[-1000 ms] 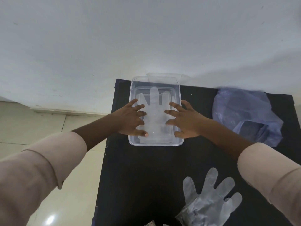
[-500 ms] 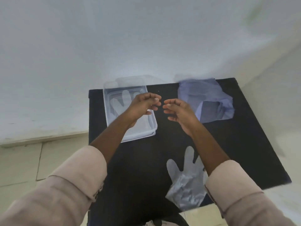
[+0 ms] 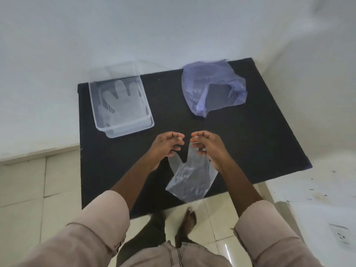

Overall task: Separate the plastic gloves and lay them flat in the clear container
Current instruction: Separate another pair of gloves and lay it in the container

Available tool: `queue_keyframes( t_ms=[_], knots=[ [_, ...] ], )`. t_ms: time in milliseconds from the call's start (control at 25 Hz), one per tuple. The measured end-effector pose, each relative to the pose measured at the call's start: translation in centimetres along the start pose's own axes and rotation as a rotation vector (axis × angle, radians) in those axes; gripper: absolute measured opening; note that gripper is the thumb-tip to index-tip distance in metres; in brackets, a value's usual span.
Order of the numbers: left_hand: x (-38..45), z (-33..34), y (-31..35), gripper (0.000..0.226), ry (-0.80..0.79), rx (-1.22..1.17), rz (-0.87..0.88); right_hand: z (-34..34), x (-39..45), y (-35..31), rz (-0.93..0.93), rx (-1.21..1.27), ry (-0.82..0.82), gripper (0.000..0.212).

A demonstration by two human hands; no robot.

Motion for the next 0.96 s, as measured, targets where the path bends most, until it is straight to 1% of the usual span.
queue_keyframes(
  t_ms=[160,280,360,440,520,600,680,760,840,880,960],
  knots=[
    [-2.5,2.5,-3.9,0.016,0.048,-0.02,-0.056,-1.6,-3.8,6.3,0.12,0.009,0.037,0.01],
    [-3.9,3.0,-6.1,0.014,0.071,-0.046,-0.083,-2.4,-7.0,11.3,0.24,-0.019,0.193,0.012],
    [-4.2,3.5,-7.4,0.013,0.063,-0.044,-0.108,-2.1,-9.0,14.4,0.33,-0.009,0.286,0.022],
    [-4.2,3.9,-8.3,0.012,0.044,-0.022,-0.125,-1.4,-10.5,16.8,0.421,-0.019,0.348,0.038],
    [-4.3,4.0,-9.3,0.014,0.037,-0.024,-0.144,0.0,-10.9,18.1,0.486,-0.031,0.327,0.045],
    [-4.8,3.8,-10.0,0.016,0.047,-0.039,-0.151,1.2,-10.8,18.5,0.529,0.044,0.274,0.036],
    [-5.5,3.2,-10.5,0.013,0.106,-0.036,-0.092,2.1,-10.7,18.2,0.559,0.156,0.241,0.02],
    [-6.3,1.7,-10.9,0.014,0.257,0.069,0.017,2.4,-10.7,17.5,0.563,0.24,0.236,0.015],
    [-7.3,0.7,-11.3,0.016,0.358,0.266,0.12,2.3,-10.8,16.6,0.536,0.346,0.233,0.013],
    [-7.8,0.6,-11.5,0.019,0.376,0.381,0.172,2.2,-11.0,16.1,0.517,0.405,0.228,0.012],
    [-8.6,1.3,-12.0,0.029,0.36,0.577,0.264,1.7,-11.3,15.2,0.487,0.497,0.211,0.01]
  ],
)
Point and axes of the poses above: each hand's wrist, its own x-axis towards the middle knuckle, its own z-axis out of the palm, y = z × x, the point moved 5 cm from there along x, towards the middle knuckle, and after that the axes turned 6 degrees about -y, right-handed, at the moved point
